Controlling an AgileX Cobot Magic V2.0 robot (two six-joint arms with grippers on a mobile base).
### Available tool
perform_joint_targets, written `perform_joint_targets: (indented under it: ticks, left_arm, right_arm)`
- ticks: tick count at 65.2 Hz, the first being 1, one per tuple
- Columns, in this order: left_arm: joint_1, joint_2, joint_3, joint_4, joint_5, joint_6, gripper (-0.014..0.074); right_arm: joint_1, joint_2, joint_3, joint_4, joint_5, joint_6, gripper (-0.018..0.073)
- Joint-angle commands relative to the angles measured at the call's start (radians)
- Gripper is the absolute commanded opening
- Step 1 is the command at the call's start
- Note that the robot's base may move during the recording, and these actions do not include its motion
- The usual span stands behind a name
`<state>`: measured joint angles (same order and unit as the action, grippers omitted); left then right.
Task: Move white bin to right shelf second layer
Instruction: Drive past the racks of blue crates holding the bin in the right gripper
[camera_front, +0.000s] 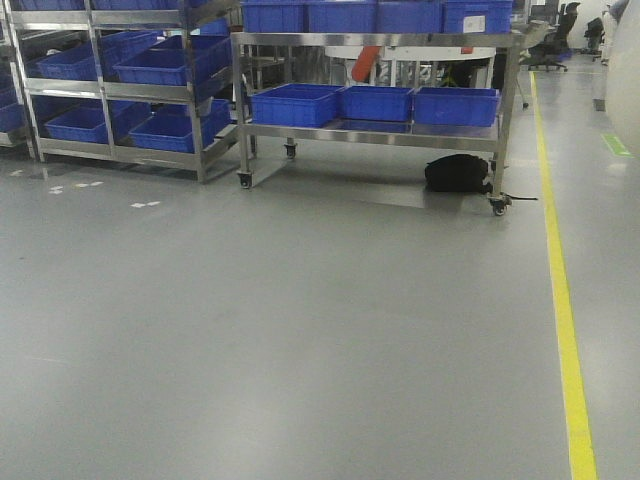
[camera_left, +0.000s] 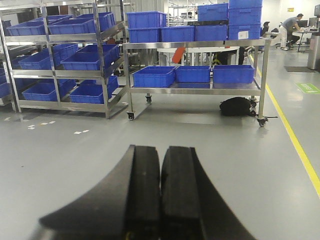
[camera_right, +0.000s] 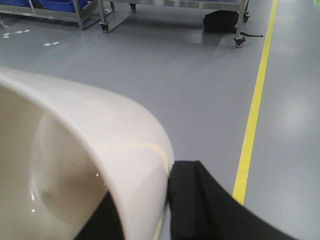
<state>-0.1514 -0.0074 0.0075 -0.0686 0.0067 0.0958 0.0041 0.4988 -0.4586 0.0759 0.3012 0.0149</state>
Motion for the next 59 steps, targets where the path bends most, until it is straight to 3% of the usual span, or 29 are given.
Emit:
perform_joint_targets:
  ticks: [1, 59]
  left_arm:
    - [-0.002, -0.013, 0.033, -0.005, -0.087, -0.007, 0.0085]
    - [-0.002, -0.013, 0.033, -0.005, -0.087, -0.007, 0.0085]
  right_arm:
    - [-0.006, 0.0, -0.031, 0.0, -0.108, -0.005, 0.0024]
    - [-0.006, 0.0, -0.031, 0.0, -0.108, -0.005, 0.0024]
